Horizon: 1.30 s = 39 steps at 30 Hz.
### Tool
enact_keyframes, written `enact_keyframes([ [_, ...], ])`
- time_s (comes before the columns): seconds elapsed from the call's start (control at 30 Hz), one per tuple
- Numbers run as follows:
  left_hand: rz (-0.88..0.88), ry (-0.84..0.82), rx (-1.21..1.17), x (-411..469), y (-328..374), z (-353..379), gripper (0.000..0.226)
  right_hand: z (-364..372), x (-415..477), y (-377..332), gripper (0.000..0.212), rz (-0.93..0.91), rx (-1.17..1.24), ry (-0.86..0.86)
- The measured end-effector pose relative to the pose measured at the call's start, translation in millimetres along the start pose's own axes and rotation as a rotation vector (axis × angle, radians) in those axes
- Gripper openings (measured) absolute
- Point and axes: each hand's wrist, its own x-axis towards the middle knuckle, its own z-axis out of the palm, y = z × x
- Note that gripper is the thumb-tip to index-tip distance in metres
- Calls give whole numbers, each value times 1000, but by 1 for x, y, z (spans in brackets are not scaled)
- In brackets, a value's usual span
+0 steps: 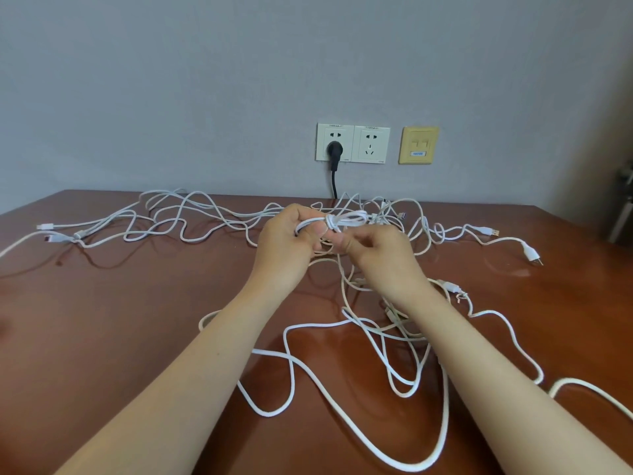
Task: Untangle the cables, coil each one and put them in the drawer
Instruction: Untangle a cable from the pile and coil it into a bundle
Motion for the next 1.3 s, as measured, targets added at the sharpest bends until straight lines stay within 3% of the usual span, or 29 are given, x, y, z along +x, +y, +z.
enact_keyframes([
  [0.13, -24, 92, 23, -1, 4, -2, 27, 7, -8, -8, 23, -184, -614, -62],
  [0.33, 85, 33, 429, -4, 3, -7, 15, -4, -13, -18, 29, -452, -731, -147],
  [0.43, 141, -92, 502, -4, 3, -6, 21, -11, -10, -15, 23, -414, -547, -58],
  [0.53, 182, -266, 497, -5, 3, -5, 37, -17, -3, -9, 2, -301, -257, 69],
  [0.67, 146, -346, 329, -6, 3, -1, 35, -27, 3, -6, 22, -79, 160, 34],
  [0.77, 113, -365, 149, -6, 4, 0, 29, -32, 5, -1, 21, 27, 316, 9],
  [0.9, 72, -332, 6, -6, 4, 0, 30, -29, 3, 2, 18, 191, 451, 22],
  [1.0, 22, -276, -77, -7, 4, -1, 29, -18, 2, 5, 27, 277, 459, 34],
  [1.13, -76, -119, -257, -5, 6, 1, 25, -9, 1, -2, 13, 247, 530, 79],
  [1.3, -285, 88, -407, 0, 2, 5, 24, 6, -1, 2, 15, 162, 456, 55],
])
